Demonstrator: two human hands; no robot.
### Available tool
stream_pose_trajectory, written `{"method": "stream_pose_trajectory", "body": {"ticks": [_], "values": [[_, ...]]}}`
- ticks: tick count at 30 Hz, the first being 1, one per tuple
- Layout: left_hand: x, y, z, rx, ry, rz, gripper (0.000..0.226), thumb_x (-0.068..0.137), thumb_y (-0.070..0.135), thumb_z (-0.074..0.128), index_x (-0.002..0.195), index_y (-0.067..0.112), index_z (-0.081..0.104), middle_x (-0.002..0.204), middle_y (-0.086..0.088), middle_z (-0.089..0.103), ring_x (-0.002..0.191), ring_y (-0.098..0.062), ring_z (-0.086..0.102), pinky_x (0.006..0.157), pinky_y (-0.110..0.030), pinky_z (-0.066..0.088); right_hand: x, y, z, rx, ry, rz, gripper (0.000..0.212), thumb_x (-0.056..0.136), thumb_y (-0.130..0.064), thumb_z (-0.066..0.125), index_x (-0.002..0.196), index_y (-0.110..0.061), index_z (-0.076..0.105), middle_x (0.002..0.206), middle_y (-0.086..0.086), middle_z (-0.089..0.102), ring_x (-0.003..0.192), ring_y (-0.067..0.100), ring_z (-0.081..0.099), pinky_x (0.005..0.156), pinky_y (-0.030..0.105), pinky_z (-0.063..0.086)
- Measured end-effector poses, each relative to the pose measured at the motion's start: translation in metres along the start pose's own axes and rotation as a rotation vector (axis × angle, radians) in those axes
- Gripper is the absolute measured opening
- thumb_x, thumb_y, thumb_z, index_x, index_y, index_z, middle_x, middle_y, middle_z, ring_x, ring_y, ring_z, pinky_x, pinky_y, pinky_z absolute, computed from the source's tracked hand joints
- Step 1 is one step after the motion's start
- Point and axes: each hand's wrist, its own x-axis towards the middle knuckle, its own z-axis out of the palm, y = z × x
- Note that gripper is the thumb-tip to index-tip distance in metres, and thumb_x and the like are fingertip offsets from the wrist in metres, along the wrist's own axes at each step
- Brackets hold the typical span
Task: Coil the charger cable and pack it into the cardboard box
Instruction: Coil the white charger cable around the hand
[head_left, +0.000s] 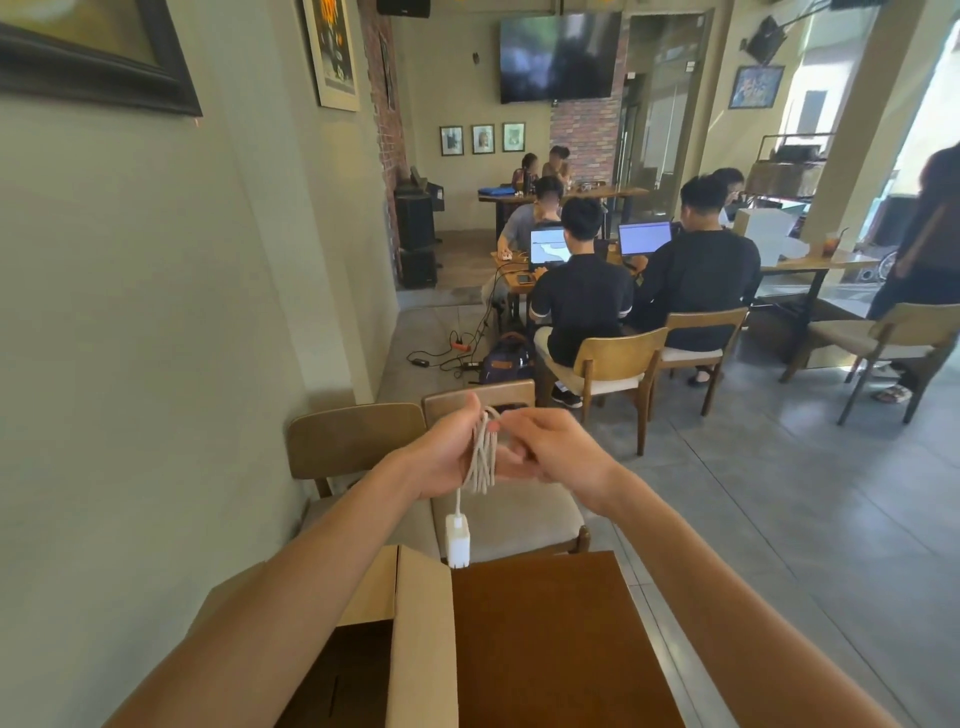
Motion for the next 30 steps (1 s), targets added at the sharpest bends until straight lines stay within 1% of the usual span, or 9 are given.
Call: {"method": "stream_pose_trajectory", "body": {"ticks": [2,6,8,11,15,18,23,26,30], "values": [[0.003,0.009,0.005,-0.139,0.065,0.019,0.08,0.099,0.068,0.019,0.123,0.0,0.053,0.078,-0.011,0.076,0.075,-0.021,0.076,0.077,-0.038,0.057,-0.007,0.008,0.012,-0.065,-0.071,-0.058,0.03,0.108,-0.031,0.049,0.105,-0.01,0.072,0.064,-0.011,0.057,0.052,0.001,0.048,0.047,0.015,0.039],[-0.003,0.024,0.014,-0.294,0.028,0.088,0.073,0.105,0.058,0.018,0.129,-0.004,0.047,0.112,-0.024,0.075,0.101,-0.033,0.075,0.084,-0.041,0.061,-0.012,0.028,0.024,-0.026,-0.064,-0.007,0.031,0.105,-0.035,0.056,0.101,-0.009,0.073,0.073,-0.009,0.072,0.062,0.006,0.064,0.056,0.019,0.051],[-0.003,0.025,0.016,-0.385,0.048,0.138,0.068,0.109,0.049,0.027,0.139,-0.011,0.04,0.087,-0.021,0.077,0.078,-0.03,0.077,0.087,-0.044,0.061,-0.013,0.039,0.026,0.027,-0.075,0.066,0.031,0.101,-0.039,0.063,0.098,-0.012,0.077,0.079,-0.004,0.076,0.07,0.009,0.07,0.067,0.022,0.058],[-0.007,0.025,0.018,-0.354,-0.069,0.105,0.061,0.11,0.041,0.031,0.142,-0.011,0.042,0.05,0.0,0.047,0.042,-0.011,0.046,0.09,-0.041,0.059,-0.013,0.055,0.027,0.026,-0.009,0.114,0.039,0.091,-0.046,0.071,0.099,-0.009,0.076,0.081,0.001,0.077,0.073,0.011,0.072,0.076,0.03,0.064],[-0.012,0.023,0.025,-0.096,-0.124,0.091,0.049,0.109,0.037,0.035,0.109,-0.001,0.066,0.041,0.005,0.035,0.033,-0.007,0.032,0.067,-0.031,0.057,-0.009,0.06,0.032,0.048,0.16,0.078,0.055,0.079,-0.035,0.088,0.115,-0.014,0.052,0.085,0.005,0.078,0.066,0.013,0.074,0.064,0.027,0.062],[-0.016,0.028,0.029,-0.019,-0.191,0.085,0.048,0.107,0.037,0.037,0.076,0.009,0.061,0.035,0.005,0.035,0.027,-0.007,0.031,0.054,-0.028,0.054,-0.006,0.065,0.033,-0.014,0.309,-0.015,0.086,0.066,-0.036,0.096,0.129,-0.019,0.04,0.092,0.0,0.074,0.072,0.011,0.075,0.063,0.024,0.062],[-0.03,0.04,0.031,0.068,-0.322,0.037,0.054,0.109,0.038,0.034,0.064,0.013,0.05,0.033,0.006,0.038,0.025,-0.004,0.032,0.042,-0.02,0.044,-0.002,0.064,0.022,-0.273,0.376,-0.295,0.115,0.062,-0.05,0.095,0.153,-0.027,0.029,0.122,-0.017,0.061,0.105,0.0,0.064,0.081,0.015,0.057],[-0.033,0.045,0.038,0.141,-0.219,-0.006,0.051,0.107,0.041,0.038,0.064,0.017,0.049,0.033,0.008,0.04,0.024,-0.003,0.033,0.033,-0.016,0.032,-0.001,0.052,0.011,-0.104,0.132,-0.43,0.096,0.069,-0.033,0.097,0.148,-0.026,0.043,0.135,-0.007,0.062,0.124,0.016,0.062,0.101,0.033,0.056],[-0.032,0.053,0.037,0.112,-0.267,-0.039,0.059,0.11,0.037,0.029,0.06,0.014,0.048,0.03,0.005,0.04,0.02,-0.003,0.034,0.031,-0.015,0.033,-0.009,0.043,0.01,0.126,-0.07,-0.296,0.054,0.08,-0.019,0.088,0.128,-0.022,0.065,0.117,-0.002,0.075,0.11,0.018,0.071,0.089,0.029,0.059]]}}
